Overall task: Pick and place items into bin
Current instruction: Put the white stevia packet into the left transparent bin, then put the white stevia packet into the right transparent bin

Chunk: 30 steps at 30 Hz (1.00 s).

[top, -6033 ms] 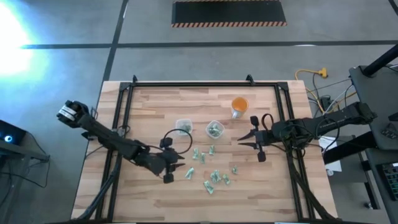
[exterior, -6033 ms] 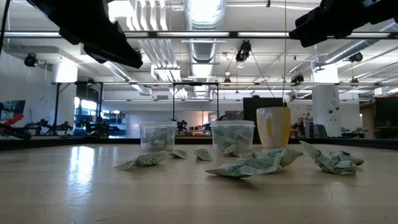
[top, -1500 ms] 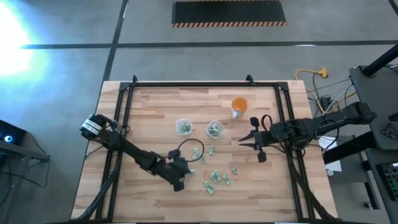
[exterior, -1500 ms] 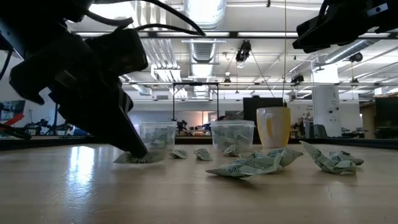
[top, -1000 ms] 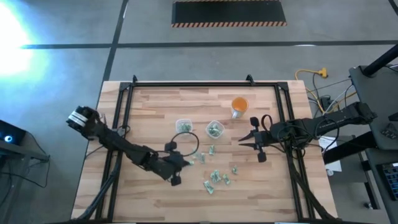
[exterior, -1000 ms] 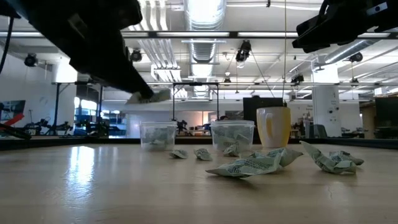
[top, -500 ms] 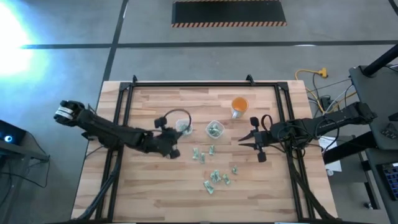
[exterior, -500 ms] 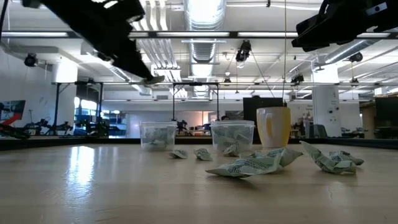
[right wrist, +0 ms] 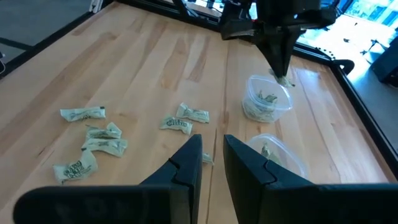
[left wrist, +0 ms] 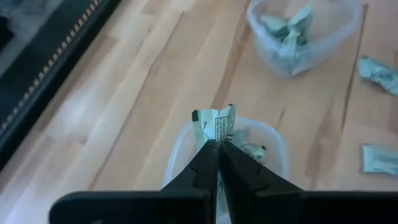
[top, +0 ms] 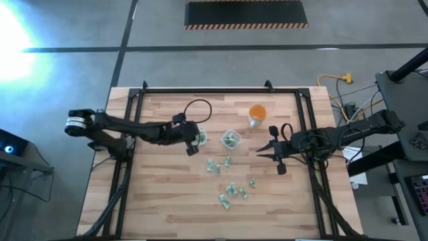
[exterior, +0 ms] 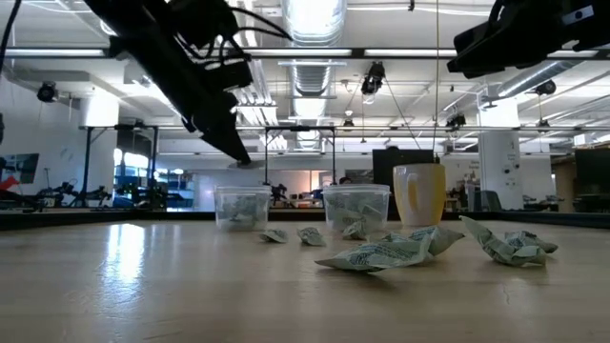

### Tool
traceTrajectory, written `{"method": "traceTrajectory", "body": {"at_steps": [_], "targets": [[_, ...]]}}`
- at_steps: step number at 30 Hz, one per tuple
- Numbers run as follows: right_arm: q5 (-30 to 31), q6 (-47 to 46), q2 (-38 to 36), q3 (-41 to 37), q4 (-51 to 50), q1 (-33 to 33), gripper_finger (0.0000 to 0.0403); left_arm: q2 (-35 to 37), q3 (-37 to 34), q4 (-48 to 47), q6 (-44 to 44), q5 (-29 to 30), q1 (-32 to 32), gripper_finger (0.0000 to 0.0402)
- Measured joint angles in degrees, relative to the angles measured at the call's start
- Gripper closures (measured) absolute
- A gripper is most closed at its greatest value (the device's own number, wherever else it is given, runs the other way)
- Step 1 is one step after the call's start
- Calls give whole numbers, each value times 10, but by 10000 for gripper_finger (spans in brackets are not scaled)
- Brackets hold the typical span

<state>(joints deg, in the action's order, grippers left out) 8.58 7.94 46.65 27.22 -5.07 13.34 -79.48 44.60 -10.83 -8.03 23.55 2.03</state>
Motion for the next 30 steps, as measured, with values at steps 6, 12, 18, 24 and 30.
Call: {"method": "traceTrajectory", "body": {"at_steps": [6, 12, 18, 24, 30], "targets": [[0, -3, 0, 0, -3, 0, 346, -19, 0, 1, -2, -23, 20, 402], [0, -5, 0, 0, -4, 0, 346, -27, 0, 3, -1, -23, 21, 392], [0, -5, 0, 0, -5, 0, 346, -23, 0, 2, -2, -23, 21, 337], [0, -10, 0, -2, -6, 0, 346, -18, 6, -4, -5, -36, 17, 296], [-58, -21, 10, -13, -4, 0, 346, 28, 14, -27, -3, -86, -18, 290]]}}
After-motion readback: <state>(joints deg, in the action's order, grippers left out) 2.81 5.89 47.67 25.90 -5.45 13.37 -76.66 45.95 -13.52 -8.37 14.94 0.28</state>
